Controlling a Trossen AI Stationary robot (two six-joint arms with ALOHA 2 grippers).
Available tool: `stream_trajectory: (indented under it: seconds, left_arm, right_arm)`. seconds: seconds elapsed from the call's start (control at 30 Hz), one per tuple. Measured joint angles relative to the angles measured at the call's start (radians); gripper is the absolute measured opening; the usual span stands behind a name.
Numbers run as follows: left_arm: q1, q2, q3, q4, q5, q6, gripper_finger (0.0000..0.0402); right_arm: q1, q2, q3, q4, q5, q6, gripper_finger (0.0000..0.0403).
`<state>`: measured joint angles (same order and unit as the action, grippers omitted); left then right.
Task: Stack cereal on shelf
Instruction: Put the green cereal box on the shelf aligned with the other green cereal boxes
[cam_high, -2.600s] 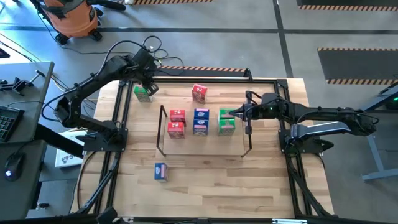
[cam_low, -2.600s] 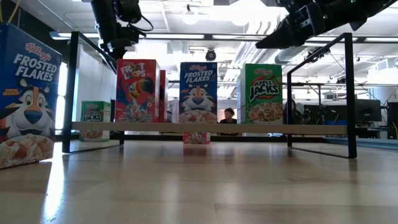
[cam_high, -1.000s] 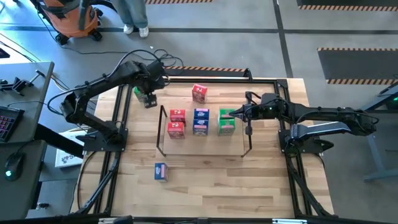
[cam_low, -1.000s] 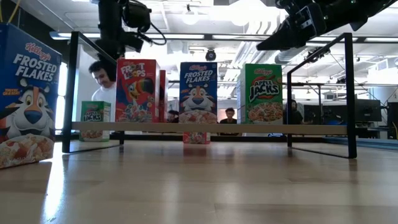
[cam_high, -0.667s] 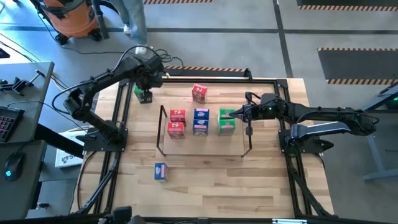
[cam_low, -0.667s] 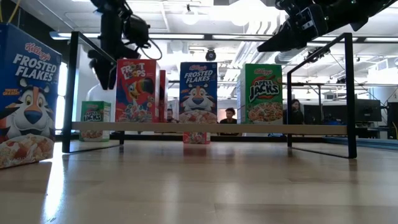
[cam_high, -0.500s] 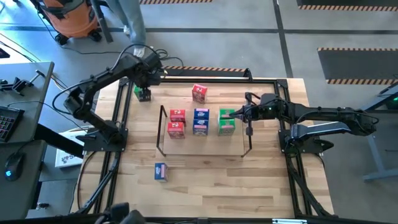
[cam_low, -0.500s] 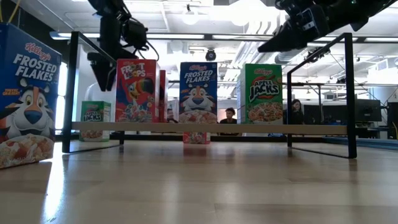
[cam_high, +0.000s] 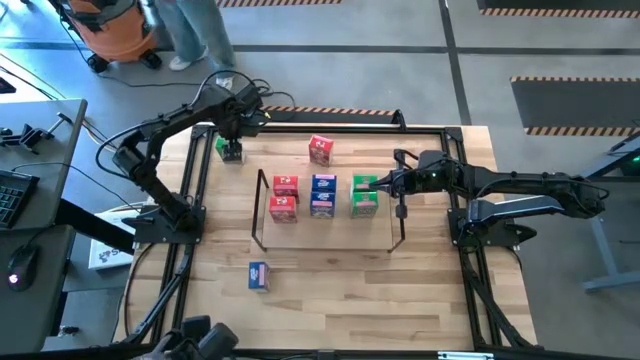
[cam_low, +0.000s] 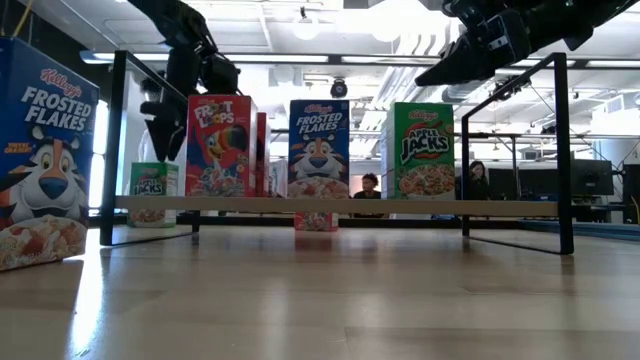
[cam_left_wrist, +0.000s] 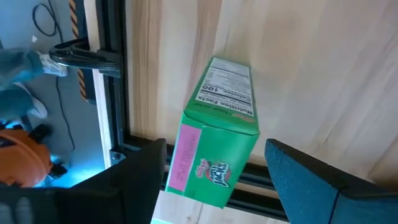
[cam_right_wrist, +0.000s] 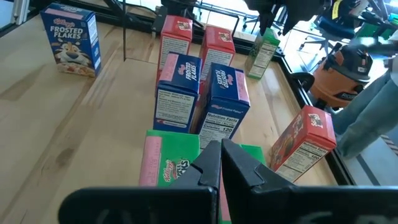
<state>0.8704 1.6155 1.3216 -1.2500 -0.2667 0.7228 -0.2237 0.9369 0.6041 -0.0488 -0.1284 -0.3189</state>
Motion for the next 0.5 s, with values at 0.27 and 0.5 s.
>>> stream_trajectory:
  seconds: [0.27,0.5]
  left_arm:
    - [0.042,0.017,0.000,0.026,-0.004,0.015,0.0266]
    - [0.054,0.021,0.000,0.037,0.030,0.015,0.0266]
  right_arm:
    - [0.000,0.000,0.000,0.000,0.000,-0.001,0.0000]
    - [0.000,0.000,0.000,0.000,0.000,-0.001,0.0000]
